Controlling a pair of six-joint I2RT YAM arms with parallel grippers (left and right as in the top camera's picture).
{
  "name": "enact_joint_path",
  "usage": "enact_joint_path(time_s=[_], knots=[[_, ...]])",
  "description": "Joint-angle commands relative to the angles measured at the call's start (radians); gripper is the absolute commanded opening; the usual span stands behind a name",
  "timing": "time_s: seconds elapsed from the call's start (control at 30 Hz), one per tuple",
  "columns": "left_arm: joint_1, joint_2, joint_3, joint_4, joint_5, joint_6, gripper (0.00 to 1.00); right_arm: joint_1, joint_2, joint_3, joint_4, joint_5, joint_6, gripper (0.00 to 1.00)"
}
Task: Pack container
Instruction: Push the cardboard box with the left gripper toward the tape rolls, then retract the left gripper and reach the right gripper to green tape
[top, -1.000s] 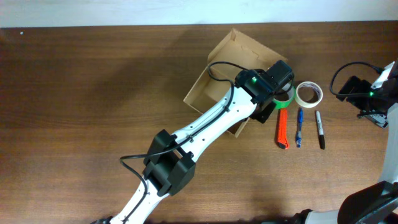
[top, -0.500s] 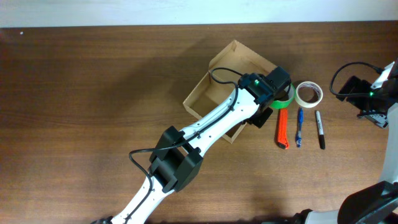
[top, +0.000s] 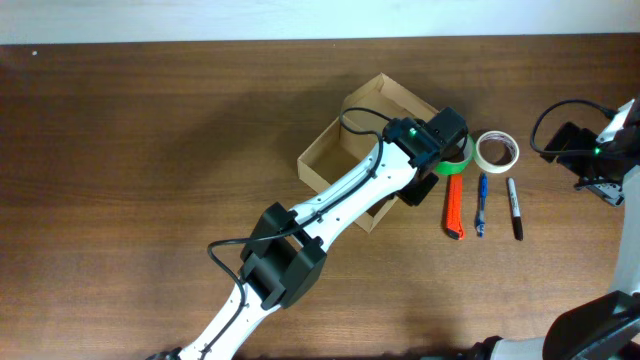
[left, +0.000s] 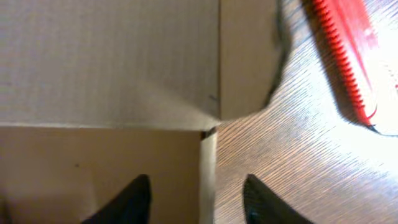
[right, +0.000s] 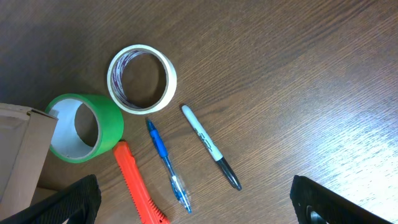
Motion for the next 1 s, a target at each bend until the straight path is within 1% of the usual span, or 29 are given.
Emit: enact_joint_path(time_s=[0.0,0.13,0.33,0.47,0.57,0.6,0.7,0.73,0.83,0.87,0.93,0.97], knots=[[0.012,0.014,0.087,-0.027,-0.056,0.019,0.53,-0.002,0.003,0.022,0.003,-0.01,0.009,0.99],[0.051,0.014,0.266,-0.129,-0.06,0.018,0.55,-0.002,0.005,0.022,0.003,-0.01,0.009,0.99],[0.148,0.013,0.541,-0.284,-0.138,0.018,0.56,-0.002,0.005,0.022,0.026,-0.005,0.008,0.99],[0.261,0.013,0.717,-0.387,-0.138,0.018,0.56,-0.002,0.005,0.022,0.048,-0.006,0.008,0.99],[0.375,0.013,0.799,-0.444,-0.152,0.026,0.56,-0.002,0.005,0.022,0.041,-0.006,0.008,0.99],[0.412,0.005,0.801,-0.444,-0.153,0.036,0.56,-0.002,0.005,0.022,0.037,-0.006,0.008,1.0],[0.534,0.002,0.801,-0.444,-0.183,0.056,0.56,-0.002,0.005,0.022,0.016,-0.006,0.008,0.94],[0.578,0.002,0.8,-0.444,-0.182,0.056,0.56,-0.002,0.005,0.022,0.006,-0.006,0.009,0.91],[0.697,0.002,0.789,-0.444,-0.181,0.056,0.56,0.003,0.005,0.022,-0.006,-0.006,0.009,0.87],[0.755,0.002,0.781,-0.444,-0.181,0.056,0.56,0.011,0.005,0.022,-0.01,-0.006,0.014,0.84],[0.818,0.002,0.772,-0.444,-0.173,0.056,0.56,0.031,0.006,0.022,-0.021,-0.005,0.02,0.81],[0.851,0.002,0.766,-0.444,-0.163,0.056,0.59,0.047,0.008,0.022,-0.026,-0.005,0.02,0.79]])
